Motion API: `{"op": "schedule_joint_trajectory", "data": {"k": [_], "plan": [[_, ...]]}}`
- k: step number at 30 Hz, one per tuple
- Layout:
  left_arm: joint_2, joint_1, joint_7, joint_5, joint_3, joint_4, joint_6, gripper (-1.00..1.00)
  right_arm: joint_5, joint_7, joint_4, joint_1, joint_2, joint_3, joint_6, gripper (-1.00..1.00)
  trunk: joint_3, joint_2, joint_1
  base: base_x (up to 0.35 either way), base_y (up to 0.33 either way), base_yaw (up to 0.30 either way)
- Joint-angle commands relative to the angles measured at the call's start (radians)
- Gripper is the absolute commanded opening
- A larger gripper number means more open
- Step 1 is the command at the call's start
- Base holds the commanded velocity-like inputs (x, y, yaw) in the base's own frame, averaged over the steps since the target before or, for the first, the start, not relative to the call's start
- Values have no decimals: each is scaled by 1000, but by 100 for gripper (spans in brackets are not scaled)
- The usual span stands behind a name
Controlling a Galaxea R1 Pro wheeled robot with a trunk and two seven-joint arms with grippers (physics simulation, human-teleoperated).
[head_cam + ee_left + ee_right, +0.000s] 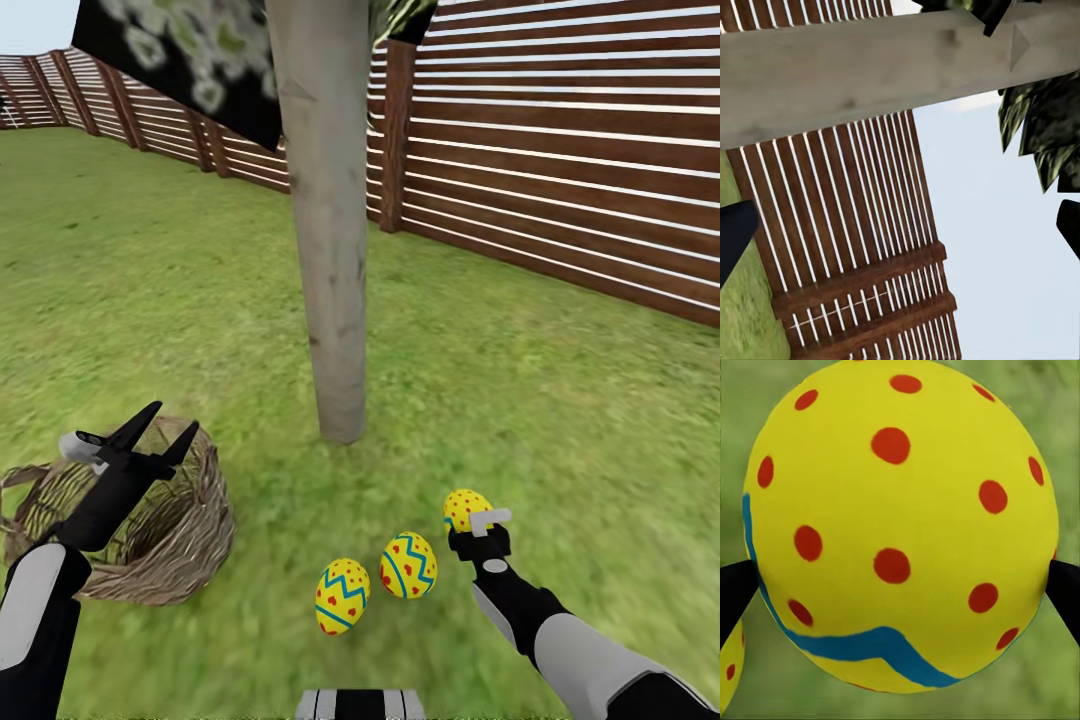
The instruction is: Take the three Easter eggs out of the wicker basket on the lawn in the garden, then place them on the lawn next to a single tree (choose any tree) so that all three eggs are next to the same tree and none are left in the basket.
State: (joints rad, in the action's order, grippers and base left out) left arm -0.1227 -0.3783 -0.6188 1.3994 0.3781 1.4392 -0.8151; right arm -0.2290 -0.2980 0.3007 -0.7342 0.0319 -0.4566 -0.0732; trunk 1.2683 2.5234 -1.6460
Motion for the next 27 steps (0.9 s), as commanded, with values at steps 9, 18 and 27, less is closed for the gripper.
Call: {"op": "schedule_joint_trajectory", "data": {"k": [9, 18, 27], "plan": [[0, -1, -1, 2, 1, 0, -6, 100, -13, -4, 0, 1, 0, -10, -3, -100, 36, 2, -4, 0, 0, 0], [0, -1, -1, 1, 0, 0, -6, 100, -13, -3, 0, 2, -1, -8, -3, -100, 70, 5, -8, 0, 0, 0], [0, -1, 0, 1, 1, 0, -6, 100, -15, -7, 0, 2, 0, -8, -1, -100, 105, 7, -12, 0, 0, 0]]}}
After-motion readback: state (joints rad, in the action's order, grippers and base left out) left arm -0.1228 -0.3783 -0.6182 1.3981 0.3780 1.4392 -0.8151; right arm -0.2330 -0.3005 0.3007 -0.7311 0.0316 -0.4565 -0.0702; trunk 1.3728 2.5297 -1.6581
